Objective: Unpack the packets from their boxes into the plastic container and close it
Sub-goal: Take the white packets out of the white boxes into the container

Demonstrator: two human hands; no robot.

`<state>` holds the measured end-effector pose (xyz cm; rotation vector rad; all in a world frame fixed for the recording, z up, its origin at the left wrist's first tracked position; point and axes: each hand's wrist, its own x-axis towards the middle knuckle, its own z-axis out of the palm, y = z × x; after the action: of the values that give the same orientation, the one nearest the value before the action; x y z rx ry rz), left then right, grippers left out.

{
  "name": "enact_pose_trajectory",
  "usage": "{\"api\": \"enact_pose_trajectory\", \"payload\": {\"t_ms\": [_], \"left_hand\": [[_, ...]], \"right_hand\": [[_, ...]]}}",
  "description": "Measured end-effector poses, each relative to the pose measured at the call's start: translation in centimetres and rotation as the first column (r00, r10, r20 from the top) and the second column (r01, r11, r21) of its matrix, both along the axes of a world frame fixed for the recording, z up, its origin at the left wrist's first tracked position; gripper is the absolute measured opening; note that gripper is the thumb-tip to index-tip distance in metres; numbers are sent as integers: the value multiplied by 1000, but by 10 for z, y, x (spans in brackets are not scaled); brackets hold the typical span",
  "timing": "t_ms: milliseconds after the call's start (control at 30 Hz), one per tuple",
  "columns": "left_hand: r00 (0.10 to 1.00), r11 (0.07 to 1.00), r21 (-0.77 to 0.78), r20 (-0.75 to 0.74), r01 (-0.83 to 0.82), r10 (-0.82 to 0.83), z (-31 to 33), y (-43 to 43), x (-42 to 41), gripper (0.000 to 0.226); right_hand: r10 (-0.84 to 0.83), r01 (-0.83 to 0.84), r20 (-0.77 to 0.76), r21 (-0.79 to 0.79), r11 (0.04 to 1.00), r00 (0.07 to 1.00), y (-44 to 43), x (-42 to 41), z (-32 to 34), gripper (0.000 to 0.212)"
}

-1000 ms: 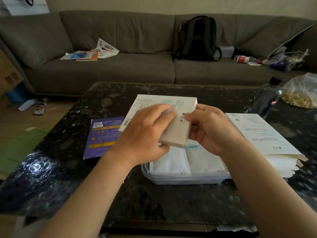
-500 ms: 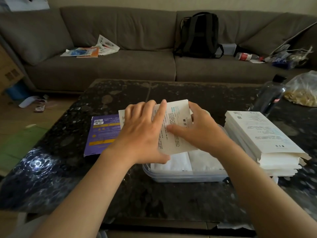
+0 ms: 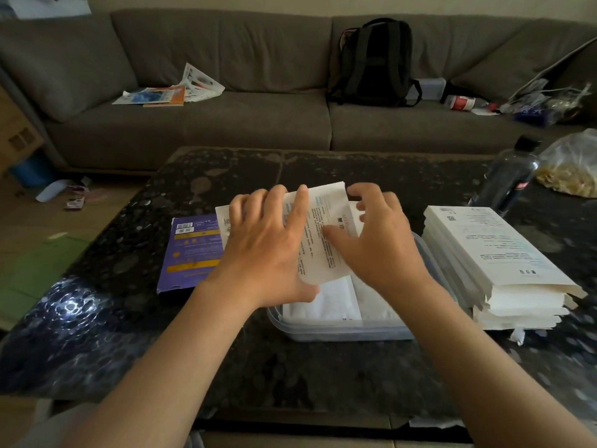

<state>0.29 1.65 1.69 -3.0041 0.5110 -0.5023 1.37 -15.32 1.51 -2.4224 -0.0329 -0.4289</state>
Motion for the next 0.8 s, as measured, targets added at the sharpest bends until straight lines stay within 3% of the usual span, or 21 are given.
{"api": "enact_pose_trajectory", "payload": {"t_ms": [133, 400, 633, 800], "left_hand": [[999, 999, 12, 11, -52, 52, 1, -6, -2, 132], [996, 998, 28, 57, -63, 61, -4, -9, -4, 126], [995, 997, 36, 83, -61, 58, -5, -11, -6, 122], [995, 997, 34, 79, -64, 61, -5, -11, -5, 123]], "right_hand": [[43, 13, 266, -205, 979, 963, 11, -10, -14, 24], [-42, 127, 334, -236, 964, 942, 23, -10, -24, 20], [-51, 117, 237, -272, 955, 970, 28, -14, -21, 16], [-79, 107, 147, -192, 976, 986, 25, -8, -18, 23]]}}
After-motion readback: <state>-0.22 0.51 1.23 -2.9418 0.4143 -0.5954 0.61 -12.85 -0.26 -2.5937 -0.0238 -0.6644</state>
